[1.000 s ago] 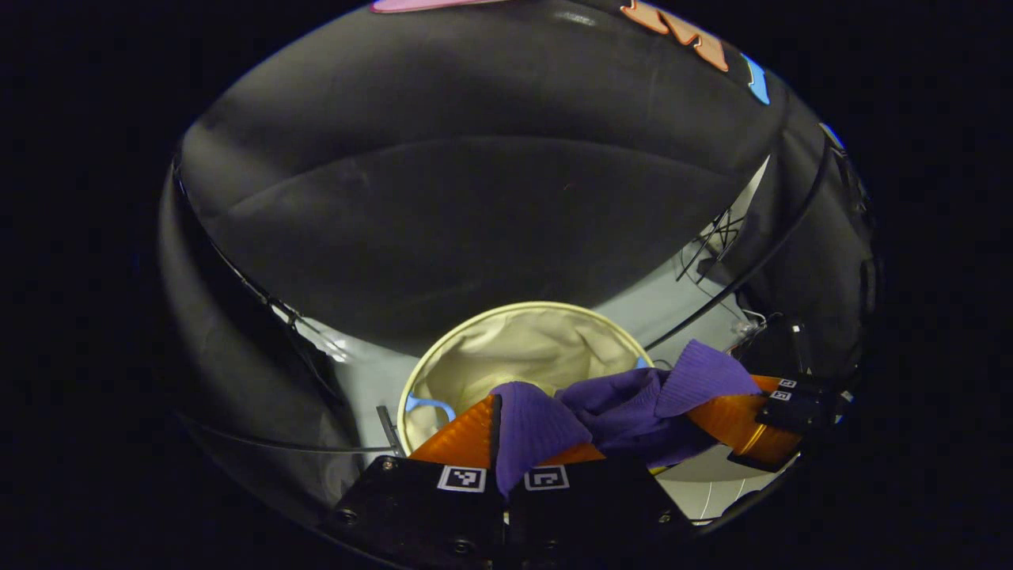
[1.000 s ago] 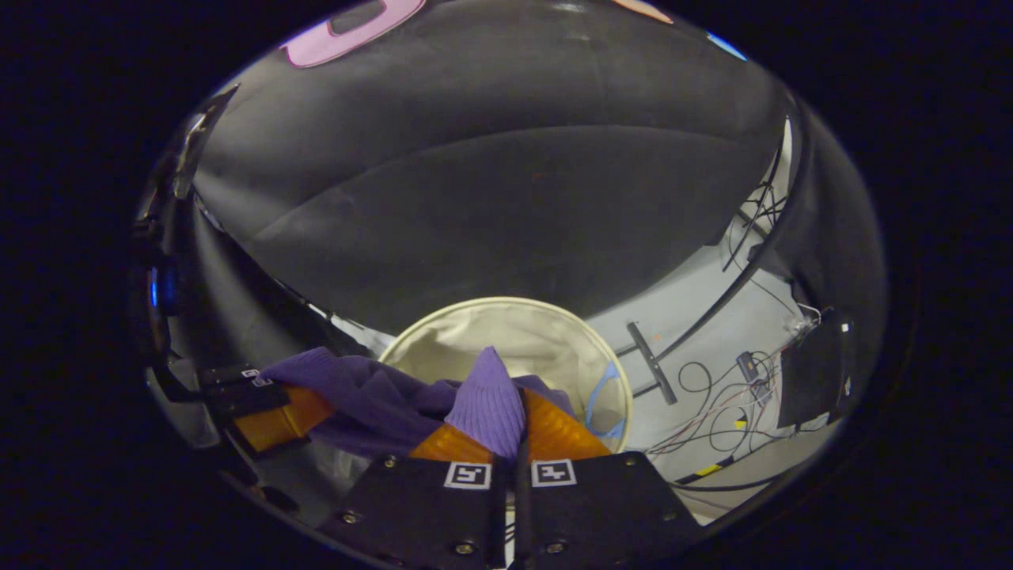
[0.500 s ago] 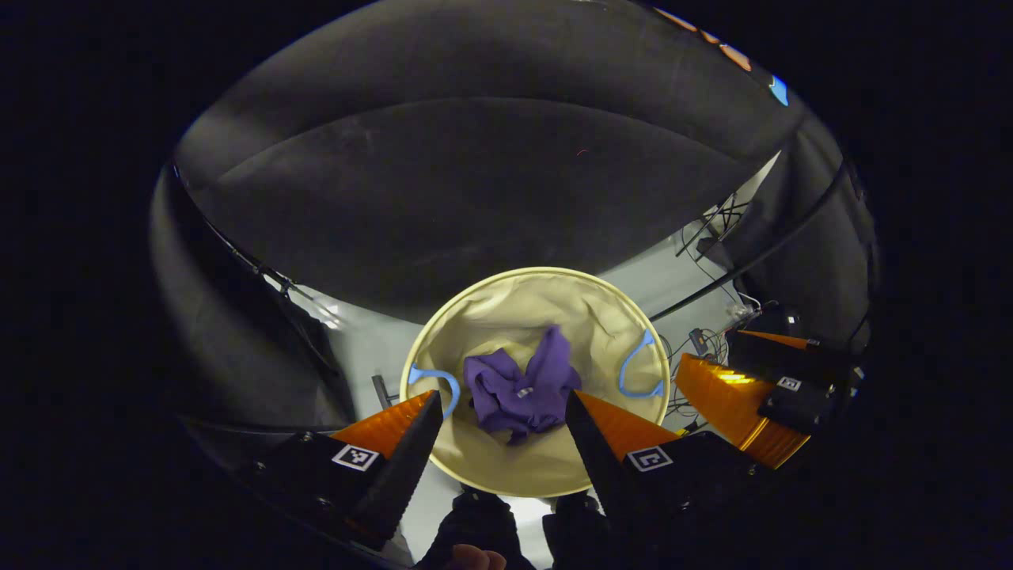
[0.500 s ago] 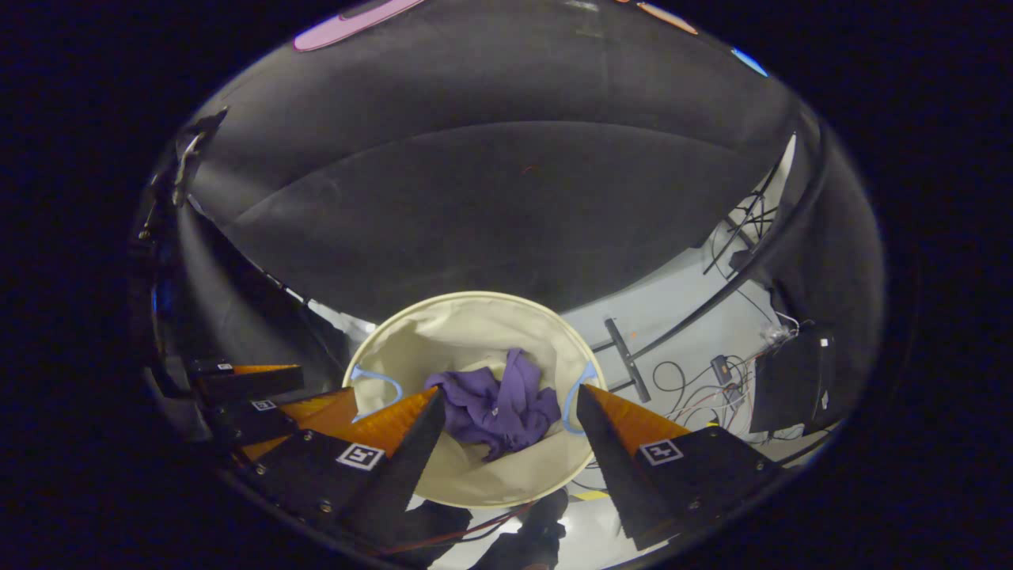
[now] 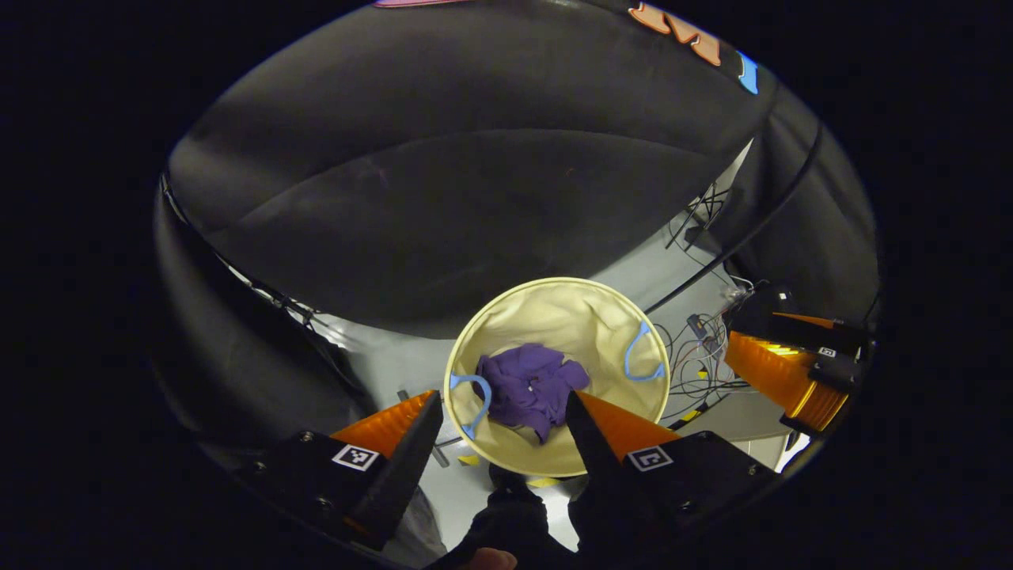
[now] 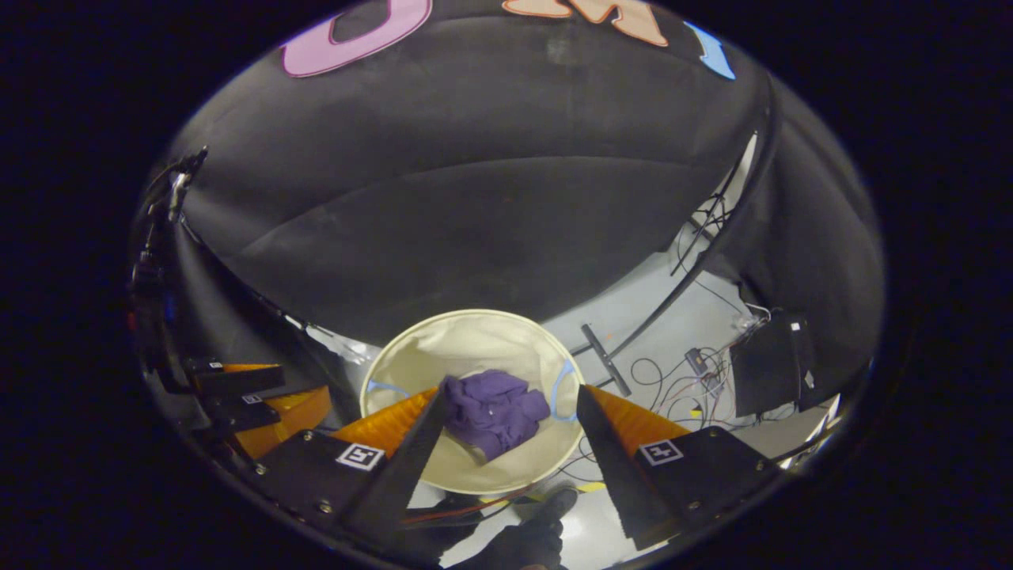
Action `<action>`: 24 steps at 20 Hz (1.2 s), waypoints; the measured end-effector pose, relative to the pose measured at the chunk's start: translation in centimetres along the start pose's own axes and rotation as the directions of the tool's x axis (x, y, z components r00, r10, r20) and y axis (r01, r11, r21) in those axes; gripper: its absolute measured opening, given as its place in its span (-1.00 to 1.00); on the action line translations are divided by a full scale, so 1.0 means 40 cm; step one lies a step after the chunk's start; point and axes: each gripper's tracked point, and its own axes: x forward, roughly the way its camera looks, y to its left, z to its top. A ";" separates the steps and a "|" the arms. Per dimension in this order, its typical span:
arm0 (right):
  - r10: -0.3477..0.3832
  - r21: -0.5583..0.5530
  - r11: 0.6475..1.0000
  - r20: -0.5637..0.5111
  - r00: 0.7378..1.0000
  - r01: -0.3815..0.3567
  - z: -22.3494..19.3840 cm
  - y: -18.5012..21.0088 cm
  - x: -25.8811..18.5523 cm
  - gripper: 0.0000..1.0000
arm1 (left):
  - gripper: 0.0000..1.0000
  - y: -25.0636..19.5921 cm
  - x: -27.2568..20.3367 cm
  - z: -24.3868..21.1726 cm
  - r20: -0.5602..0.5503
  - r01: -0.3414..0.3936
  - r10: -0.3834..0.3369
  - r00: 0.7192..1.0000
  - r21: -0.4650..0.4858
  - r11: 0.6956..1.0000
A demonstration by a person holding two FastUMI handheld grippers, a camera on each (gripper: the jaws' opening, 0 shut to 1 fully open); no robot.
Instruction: Grasp the clothes on the hanger with both hands and then place them into the laundry hamper below.
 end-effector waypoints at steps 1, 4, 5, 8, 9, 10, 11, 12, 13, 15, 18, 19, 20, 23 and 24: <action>0.000 0.004 1.000 0.008 1.000 0.000 0.006 -0.003 -0.017 1.00 | 0.96 -0.001 -0.015 0.003 0.007 0.003 -0.003 1.000 -0.001 1.000; -0.004 -0.022 1.000 0.044 0.999 0.005 0.024 -0.018 -0.069 1.00 | 0.96 0.004 -0.052 0.003 0.041 -0.006 0.006 0.999 -0.003 1.000; 0.001 -0.028 1.000 0.051 0.999 0.000 0.024 -0.022 -0.081 1.00 | 0.96 0.004 -0.063 0.000 0.047 -0.019 0.019 0.999 -0.001 1.000; 0.043 -0.038 0.998 0.067 0.997 -0.040 0.002 -0.020 -0.128 0.94 | 0.96 0.007 -0.099 -0.012 0.076 -0.063 0.062 0.995 0.005 0.998; 0.051 -0.046 0.998 0.074 0.996 -0.048 -0.008 -0.029 -0.147 1.00 | 0.96 -0.002 -0.114 -0.013 0.092 -0.067 0.068 0.993 -0.005 0.998; 0.060 -0.055 0.997 0.081 0.995 -0.056 -0.014 -0.037 -0.169 1.00 | 0.96 -0.013 -0.132 -0.017 0.106 -0.069 0.071 0.992 -0.019 0.997; 0.072 -0.065 0.996 0.089 0.993 -0.066 -0.026 -0.045 -0.194 1.00 | 0.95 -0.021 -0.153 -0.021 0.120 -0.077 0.080 0.990 -0.034 0.996; 0.082 -0.073 0.995 0.096 0.992 -0.075 -0.033 -0.049 -0.217 1.00 | 0.96 -0.025 -0.171 -0.033 0.136 -0.086 0.092 0.986 -0.049 0.995; 0.092 -0.078 0.993 0.108 0.990 -0.084 -0.045 -0.046 -0.250 1.00 | 0.96 -0.031 -0.196 -0.038 0.155 -0.098 0.107 0.982 -0.065 0.993; 0.116 -0.086 0.991 0.140 0.983 -0.105 -0.056 -0.054 -0.326 1.00 | 0.96 -0.049 -0.243 -0.050 0.190 -0.120 0.137 0.972 -0.096 0.988; 0.141 -0.145 0.982 0.163 0.976 -0.117 -0.081 -0.094 -0.434 1.00 | 0.96 -0.071 -0.364 -0.064 0.238 -0.129 0.161 0.958 -0.145 0.981; 0.145 -0.159 0.980 0.176 0.974 -0.118 -0.088 -0.109 -0.463 1.00 | 0.96 -0.082 -0.399 -0.063 0.256 -0.132 0.169 0.952 -0.154 0.979; 0.152 -0.165 0.979 0.190 0.970 -0.121 -0.093 -0.117 -0.494 1.00 | 0.96 -0.093 -0.430 -0.066 0.283 -0.133 0.173 0.944 -0.156 0.979; 0.177 -0.159 0.977 0.230 0.957 -0.143 -0.091 -0.125 -0.581 0.94 | 0.95 -0.134 -0.500 -0.073 0.344 -0.144 0.189 0.920 -0.151 0.978; 0.181 -0.161 0.976 0.244 0.953 -0.144 -0.084 -0.130 -0.609 1.00 | 0.95 -0.140 -0.521 -0.070 0.357 -0.148 0.192 0.914 -0.148 0.978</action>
